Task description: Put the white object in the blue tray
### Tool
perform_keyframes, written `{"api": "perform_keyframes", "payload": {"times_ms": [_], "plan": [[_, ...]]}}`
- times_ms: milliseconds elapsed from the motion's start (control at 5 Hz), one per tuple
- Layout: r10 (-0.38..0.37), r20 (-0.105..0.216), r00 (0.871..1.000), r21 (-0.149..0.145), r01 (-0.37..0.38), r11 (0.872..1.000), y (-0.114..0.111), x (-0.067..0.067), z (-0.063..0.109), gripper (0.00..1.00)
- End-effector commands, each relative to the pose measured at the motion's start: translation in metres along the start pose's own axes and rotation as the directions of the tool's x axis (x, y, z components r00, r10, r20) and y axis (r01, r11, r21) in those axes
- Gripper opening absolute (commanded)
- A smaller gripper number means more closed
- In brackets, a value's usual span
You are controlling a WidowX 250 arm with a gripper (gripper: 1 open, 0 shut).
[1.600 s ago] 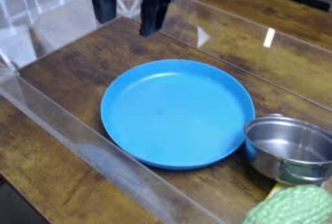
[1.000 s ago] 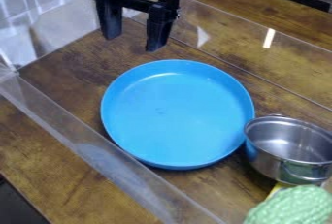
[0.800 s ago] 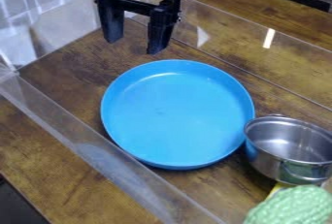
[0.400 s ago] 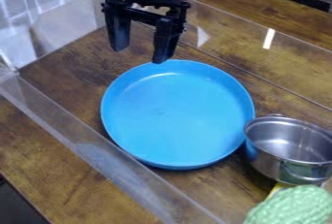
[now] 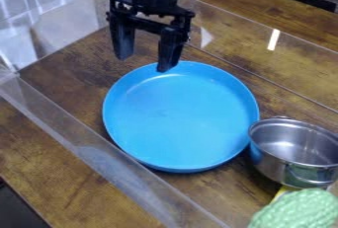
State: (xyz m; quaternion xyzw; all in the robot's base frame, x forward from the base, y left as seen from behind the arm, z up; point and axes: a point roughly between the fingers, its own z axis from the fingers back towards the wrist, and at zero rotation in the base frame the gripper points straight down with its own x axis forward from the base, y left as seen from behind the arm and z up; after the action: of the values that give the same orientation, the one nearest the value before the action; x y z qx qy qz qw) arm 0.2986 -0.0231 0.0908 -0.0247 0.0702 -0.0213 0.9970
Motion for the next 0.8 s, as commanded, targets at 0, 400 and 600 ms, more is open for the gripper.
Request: {"api": "perform_keyframes", "payload": {"times_ms": [0,400,600], "plan": [[-0.021,0.052,0.998,-0.001,0.021,1.000,-0.0054,0.0077,0.0107,1.00],[-0.025,0.046,0.999,-0.005,0.025,1.000,-0.0065,0.0129,0.0037,1.00],[-0.027,0.052,0.998,-0.006,0.027,1.000,-0.0069,0.0167,0.0028,1.00]]}}
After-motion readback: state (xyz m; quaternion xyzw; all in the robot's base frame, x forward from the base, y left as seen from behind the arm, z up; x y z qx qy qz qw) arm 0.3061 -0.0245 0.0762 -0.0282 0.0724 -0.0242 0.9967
